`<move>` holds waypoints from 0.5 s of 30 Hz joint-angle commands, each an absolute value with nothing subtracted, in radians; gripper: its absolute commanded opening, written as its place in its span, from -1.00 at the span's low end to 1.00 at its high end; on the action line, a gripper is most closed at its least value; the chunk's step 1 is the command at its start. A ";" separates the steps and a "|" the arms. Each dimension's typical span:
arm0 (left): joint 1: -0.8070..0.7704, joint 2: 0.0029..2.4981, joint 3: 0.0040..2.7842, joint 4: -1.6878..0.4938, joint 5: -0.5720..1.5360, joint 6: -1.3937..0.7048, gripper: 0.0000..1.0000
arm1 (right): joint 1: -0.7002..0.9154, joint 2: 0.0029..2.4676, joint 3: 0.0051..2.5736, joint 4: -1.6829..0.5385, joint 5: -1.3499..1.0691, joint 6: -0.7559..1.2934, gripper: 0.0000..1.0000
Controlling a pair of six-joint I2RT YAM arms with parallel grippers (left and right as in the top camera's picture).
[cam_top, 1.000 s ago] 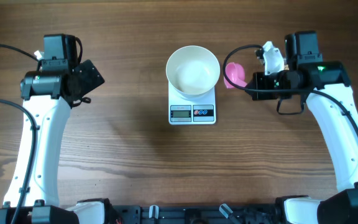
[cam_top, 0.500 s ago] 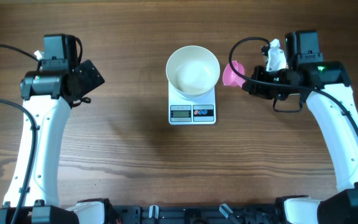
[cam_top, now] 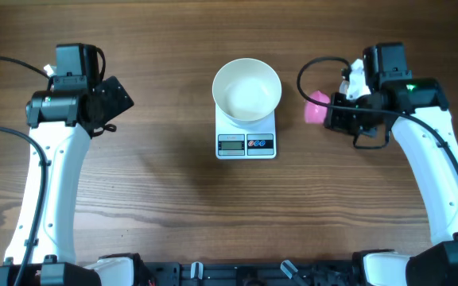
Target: Scoop item into bowl and weigh 150g on scale
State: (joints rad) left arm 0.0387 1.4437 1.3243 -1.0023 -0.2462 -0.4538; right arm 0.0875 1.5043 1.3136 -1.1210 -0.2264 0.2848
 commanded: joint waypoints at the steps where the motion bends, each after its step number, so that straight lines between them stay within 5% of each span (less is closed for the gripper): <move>1: 0.043 1.453 1.328 -1.000 -0.262 -0.452 1.00 | 0.086 1.509 1.322 -1.148 -0.032 0.288 -0.91; 15: 0.043 1.453 1.328 -1.000 -0.262 -0.452 1.00 | 0.085 1.481 1.323 -1.134 0.054 0.269 -0.91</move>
State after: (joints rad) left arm 0.0387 1.4437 1.3243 -1.0027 -0.2462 -0.4538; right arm 0.0875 1.5043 1.3136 -1.1435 -0.0219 0.2829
